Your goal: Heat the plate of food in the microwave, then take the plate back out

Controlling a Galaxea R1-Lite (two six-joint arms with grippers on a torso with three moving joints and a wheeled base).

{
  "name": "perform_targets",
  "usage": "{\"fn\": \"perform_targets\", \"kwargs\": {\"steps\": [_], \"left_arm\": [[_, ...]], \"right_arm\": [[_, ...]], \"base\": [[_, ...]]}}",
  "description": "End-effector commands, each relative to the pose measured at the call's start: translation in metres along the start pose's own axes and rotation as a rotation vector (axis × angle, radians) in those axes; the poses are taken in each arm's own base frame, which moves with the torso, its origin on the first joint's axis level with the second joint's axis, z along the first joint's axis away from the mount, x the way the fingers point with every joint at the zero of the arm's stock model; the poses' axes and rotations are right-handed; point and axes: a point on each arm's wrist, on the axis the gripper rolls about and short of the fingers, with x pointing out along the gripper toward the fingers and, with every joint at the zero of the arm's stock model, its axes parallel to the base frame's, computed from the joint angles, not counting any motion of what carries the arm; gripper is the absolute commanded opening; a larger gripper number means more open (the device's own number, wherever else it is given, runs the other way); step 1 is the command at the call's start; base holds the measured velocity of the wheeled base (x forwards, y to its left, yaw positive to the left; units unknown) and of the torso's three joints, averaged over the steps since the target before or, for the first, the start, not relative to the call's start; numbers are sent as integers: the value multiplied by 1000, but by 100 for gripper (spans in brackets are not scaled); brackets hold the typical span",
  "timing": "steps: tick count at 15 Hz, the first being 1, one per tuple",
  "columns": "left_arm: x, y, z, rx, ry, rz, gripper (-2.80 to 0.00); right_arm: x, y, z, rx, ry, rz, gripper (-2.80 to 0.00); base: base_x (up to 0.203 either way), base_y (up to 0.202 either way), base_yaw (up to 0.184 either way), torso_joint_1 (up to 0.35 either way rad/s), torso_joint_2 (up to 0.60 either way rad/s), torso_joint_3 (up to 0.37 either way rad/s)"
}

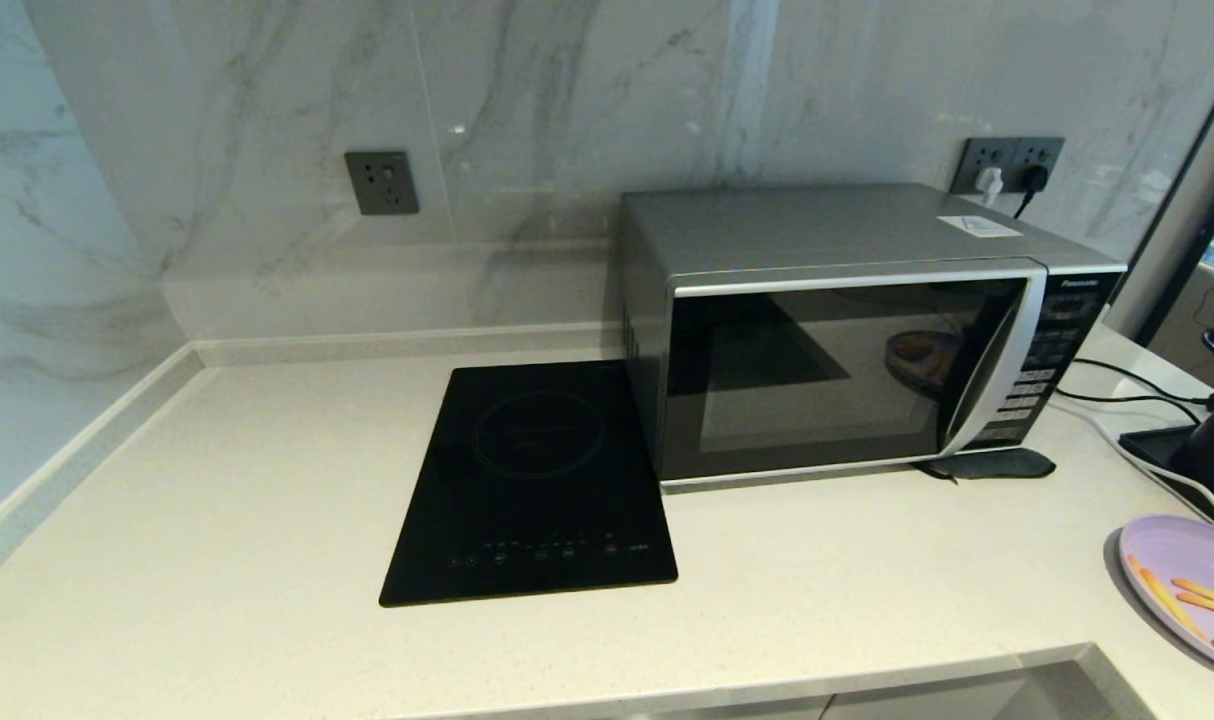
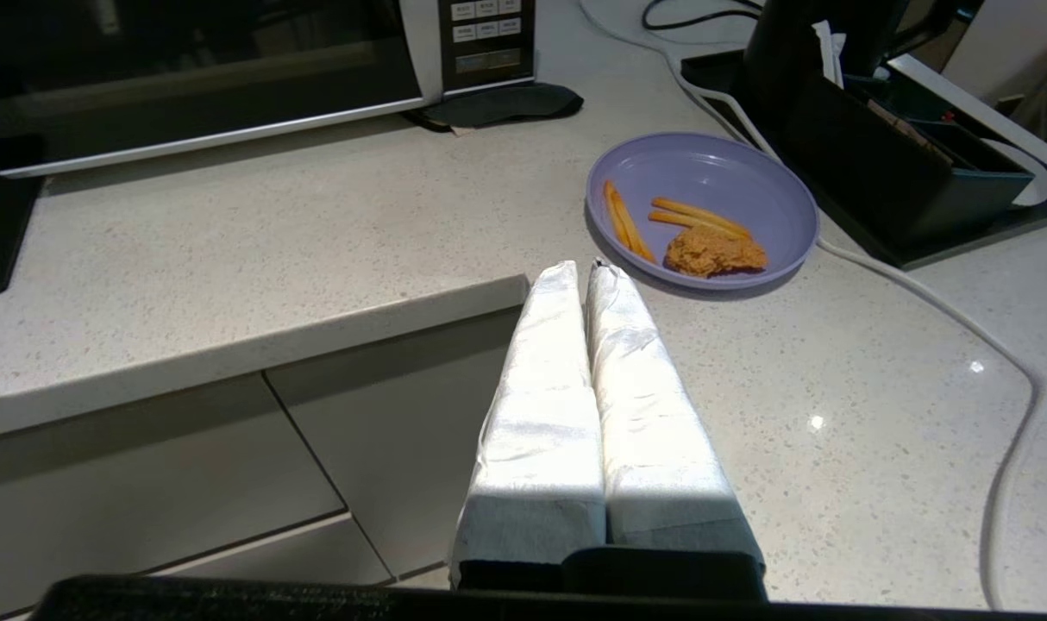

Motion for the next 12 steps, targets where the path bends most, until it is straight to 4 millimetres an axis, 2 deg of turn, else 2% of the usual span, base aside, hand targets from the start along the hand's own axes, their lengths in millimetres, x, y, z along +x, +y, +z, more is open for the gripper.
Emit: {"fn": "perform_targets", "kwargs": {"steps": [1,4,7,9,12], "left_arm": [[0,0,0,-1,1,0,-280],[0,0,0,-1,1,0,-280],[0,0,0,-1,1,0,-280],[0,0,0,-1,1,0,-280],[0,0,0,-1,1,0,-280]], "right_arm": [[-5,-1,-17,57,-18,80,-280],[18,6,-40,52,54,138,-280],[50,14,-67,33,-23,152,-280],[57,16,-73,16,-83,173,-280],[59,17,-78,17,-60,241,-280]], "base": [[0,0,0,0,0,0],[0,0,0,0,0,0],[0,0,0,0,0,0],[0,0,0,0,0,0],[0,0,0,0,0,0]]}}
